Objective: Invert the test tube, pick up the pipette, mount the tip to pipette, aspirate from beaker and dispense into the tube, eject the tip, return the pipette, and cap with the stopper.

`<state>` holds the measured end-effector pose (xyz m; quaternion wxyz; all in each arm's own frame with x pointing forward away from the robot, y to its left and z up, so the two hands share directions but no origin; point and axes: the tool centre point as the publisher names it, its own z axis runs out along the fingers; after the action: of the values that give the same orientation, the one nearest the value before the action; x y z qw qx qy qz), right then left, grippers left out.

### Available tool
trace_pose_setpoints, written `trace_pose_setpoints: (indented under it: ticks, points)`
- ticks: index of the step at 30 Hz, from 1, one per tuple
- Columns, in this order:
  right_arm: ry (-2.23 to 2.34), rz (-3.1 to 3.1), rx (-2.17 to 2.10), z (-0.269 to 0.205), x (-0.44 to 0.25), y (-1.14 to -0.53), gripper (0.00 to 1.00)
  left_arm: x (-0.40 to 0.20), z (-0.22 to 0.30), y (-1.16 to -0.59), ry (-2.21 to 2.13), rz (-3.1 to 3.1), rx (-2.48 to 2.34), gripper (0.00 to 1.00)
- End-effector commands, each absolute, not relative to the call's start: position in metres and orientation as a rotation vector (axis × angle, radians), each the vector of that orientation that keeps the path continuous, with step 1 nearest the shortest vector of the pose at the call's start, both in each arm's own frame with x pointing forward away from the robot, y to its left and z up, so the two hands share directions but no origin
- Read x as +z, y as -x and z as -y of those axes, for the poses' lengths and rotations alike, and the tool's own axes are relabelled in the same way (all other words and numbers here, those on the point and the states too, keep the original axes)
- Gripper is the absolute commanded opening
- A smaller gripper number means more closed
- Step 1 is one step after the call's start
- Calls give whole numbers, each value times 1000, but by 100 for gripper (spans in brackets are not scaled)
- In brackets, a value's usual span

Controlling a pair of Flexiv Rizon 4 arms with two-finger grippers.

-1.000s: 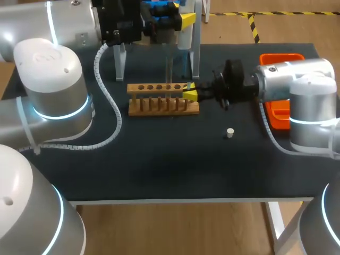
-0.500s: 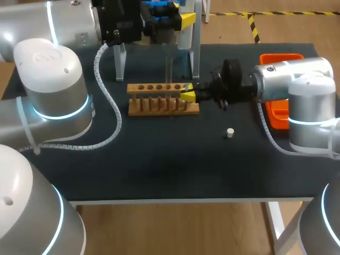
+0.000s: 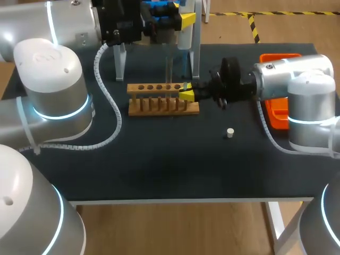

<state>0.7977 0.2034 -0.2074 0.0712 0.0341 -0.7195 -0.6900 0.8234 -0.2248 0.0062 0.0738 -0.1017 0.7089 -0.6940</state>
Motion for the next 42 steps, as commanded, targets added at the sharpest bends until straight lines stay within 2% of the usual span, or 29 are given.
trace_pose_setpoints:
  ticks: [1, 42]
  points:
    - [-98, 2168, -2077, -204, -206, -796, 0, 7, 223, -824, 301, -2134, -2084, 0]
    - [-105, 2161, -2103, -206, -193, -802, 0, 7, 223, -824, 301, -2134, -2084, 0]
